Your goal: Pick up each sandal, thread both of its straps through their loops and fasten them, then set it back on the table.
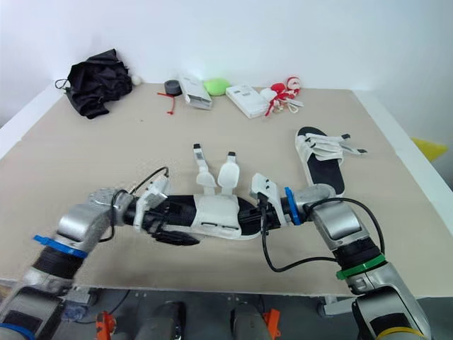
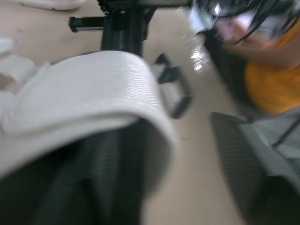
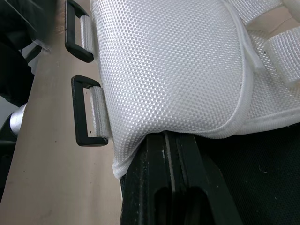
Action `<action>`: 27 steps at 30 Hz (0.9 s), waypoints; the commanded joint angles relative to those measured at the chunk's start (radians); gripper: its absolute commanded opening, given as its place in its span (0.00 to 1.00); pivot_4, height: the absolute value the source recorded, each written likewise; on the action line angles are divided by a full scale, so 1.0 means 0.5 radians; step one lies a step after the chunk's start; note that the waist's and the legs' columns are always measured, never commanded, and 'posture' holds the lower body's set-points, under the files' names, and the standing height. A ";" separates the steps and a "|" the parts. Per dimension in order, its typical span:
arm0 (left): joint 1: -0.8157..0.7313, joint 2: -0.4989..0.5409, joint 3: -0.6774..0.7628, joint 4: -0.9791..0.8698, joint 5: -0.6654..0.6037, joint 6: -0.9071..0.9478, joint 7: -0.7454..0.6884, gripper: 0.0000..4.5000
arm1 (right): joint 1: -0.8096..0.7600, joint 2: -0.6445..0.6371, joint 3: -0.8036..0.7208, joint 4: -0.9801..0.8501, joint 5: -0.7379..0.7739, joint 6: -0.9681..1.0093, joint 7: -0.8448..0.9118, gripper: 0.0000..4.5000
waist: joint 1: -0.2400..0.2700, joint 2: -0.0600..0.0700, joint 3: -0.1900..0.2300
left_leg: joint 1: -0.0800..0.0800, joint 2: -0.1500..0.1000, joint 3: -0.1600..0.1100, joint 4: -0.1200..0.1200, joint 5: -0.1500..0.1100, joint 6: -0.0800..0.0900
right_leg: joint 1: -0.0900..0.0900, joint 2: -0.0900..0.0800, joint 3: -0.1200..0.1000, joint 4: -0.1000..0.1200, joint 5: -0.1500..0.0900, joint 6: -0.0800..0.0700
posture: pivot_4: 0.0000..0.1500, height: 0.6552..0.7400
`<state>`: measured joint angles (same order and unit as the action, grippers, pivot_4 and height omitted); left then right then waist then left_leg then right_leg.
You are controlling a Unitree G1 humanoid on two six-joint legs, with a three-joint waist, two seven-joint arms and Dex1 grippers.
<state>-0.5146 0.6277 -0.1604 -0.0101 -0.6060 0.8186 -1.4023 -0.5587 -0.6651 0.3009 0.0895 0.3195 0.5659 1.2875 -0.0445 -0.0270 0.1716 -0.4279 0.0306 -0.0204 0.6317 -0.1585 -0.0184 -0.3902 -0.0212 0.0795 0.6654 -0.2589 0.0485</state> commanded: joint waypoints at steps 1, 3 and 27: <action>-0.088 0.049 0.269 0.073 -0.235 0.313 0.122 0.99 | 0.068 -0.015 0.082 0.152 -0.106 0.064 -0.028 0.00 | 0.000 -0.001 0.000 | 0.001 0.000 -0.001 0.000 0.000 0.000 | -0.001 0.000 -0.001 -0.001 0.000 0.000 | 1.00 0.98; -0.130 0.076 0.364 0.136 -0.307 0.431 0.165 0.99 | 0.066 -0.008 0.082 0.157 -0.106 0.063 -0.029 0.00 | 0.000 -0.003 0.001 | 0.002 0.000 -0.001 0.000 0.000 0.000 | 0.000 -0.002 -0.003 -0.001 0.000 -0.001 | 1.00 0.98; -1.119 -0.782 1.005 2.080 -0.105 0.362 1.552 0.99 | 0.070 0.065 0.071 0.127 -0.105 0.073 -0.064 0.00 | -0.002 -0.023 -0.005 | 0.003 -0.004 -0.003 -0.012 0.001 -0.006 | 0.004 -0.003 -0.008 -0.002 0.007 0.007 | 1.00 0.98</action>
<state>-1.0031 0.2710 0.2927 0.9373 -0.6618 1.0490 -0.6775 -0.5561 -0.6361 0.2923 0.1030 0.3195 0.5700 1.2885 -0.0454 -0.0383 0.1689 -0.4262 0.0286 -0.0219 0.6253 -0.1580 -0.0211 -0.3882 -0.0226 0.0753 0.6644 -0.2556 0.0521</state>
